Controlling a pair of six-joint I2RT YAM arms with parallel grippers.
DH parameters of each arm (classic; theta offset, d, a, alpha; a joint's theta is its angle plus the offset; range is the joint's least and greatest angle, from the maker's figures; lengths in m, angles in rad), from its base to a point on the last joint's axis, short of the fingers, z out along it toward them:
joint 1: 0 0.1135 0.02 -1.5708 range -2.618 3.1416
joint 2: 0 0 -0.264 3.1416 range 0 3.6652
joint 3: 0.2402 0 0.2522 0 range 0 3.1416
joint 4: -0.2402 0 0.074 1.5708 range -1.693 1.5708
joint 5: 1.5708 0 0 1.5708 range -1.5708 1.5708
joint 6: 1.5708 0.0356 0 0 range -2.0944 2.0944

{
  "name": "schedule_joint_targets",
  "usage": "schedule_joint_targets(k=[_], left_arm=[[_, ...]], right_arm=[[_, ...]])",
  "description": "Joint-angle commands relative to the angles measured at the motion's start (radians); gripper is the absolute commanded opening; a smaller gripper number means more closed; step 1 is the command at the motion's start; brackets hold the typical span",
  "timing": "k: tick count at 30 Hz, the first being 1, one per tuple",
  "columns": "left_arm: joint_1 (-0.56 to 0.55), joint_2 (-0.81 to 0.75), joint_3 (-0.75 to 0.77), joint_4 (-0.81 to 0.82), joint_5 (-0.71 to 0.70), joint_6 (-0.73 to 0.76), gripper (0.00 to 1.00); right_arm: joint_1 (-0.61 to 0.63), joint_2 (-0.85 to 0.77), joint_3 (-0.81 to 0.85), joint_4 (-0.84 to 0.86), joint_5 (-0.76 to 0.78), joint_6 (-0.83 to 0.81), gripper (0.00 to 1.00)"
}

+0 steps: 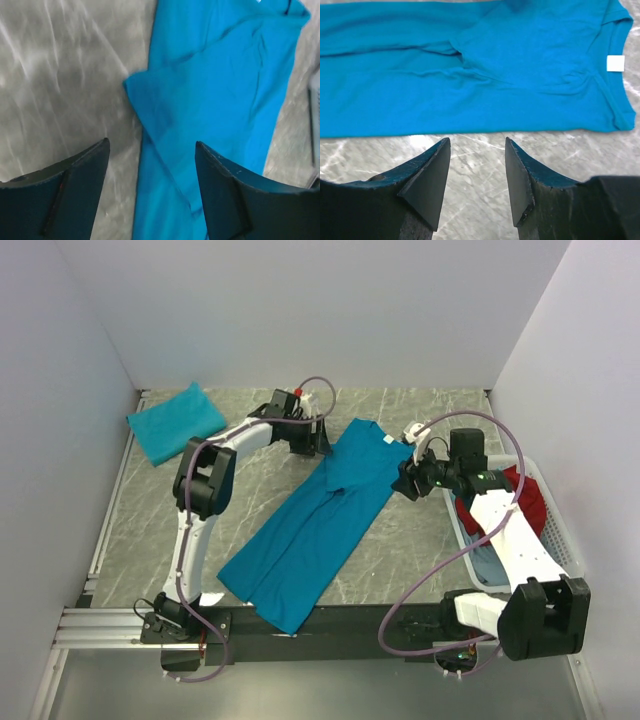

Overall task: Fold and stack the t-shirts
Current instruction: Fold the tshirt

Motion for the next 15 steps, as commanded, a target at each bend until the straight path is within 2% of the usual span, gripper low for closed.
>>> schedule_joint_targets(k=[1, 3, 6, 9, 12, 13, 15], left_arm=[[-0.021, 0.061, 0.117, -0.103, 0.039, 0.019, 0.74], [-0.038, 0.099, 0.154, -0.12, 0.056, 0.016, 0.74], [-0.056, 0.143, 0.199, -0.164, 0.045, 0.009, 0.67], [-0.07, 0.177, 0.239, -0.23, -0.042, 0.021, 0.6], [-0.075, 0.19, 0.257, -0.264, -0.136, 0.025, 0.48], [-0.075, 0.193, 0.262, -0.268, -0.154, 0.024, 0.39], [-0.075, 0.193, 0.266, -0.276, -0.182, 0.033, 0.33]], right_arm=[[-0.027, -0.05, -0.015, 0.053, -0.062, 0.067, 0.55], [-0.048, -0.054, -0.018, 0.05, -0.092, 0.07, 0.55], [-0.065, -0.069, -0.024, 0.057, -0.115, 0.077, 0.55], [-0.073, -0.077, -0.03, 0.058, -0.128, 0.075, 0.54], [-0.073, -0.077, -0.028, 0.05, -0.127, 0.069, 0.55], [-0.076, -0.077, -0.027, 0.047, -0.127, 0.066, 0.54], [-0.078, -0.077, -0.028, 0.047, -0.125, 0.064, 0.54]])
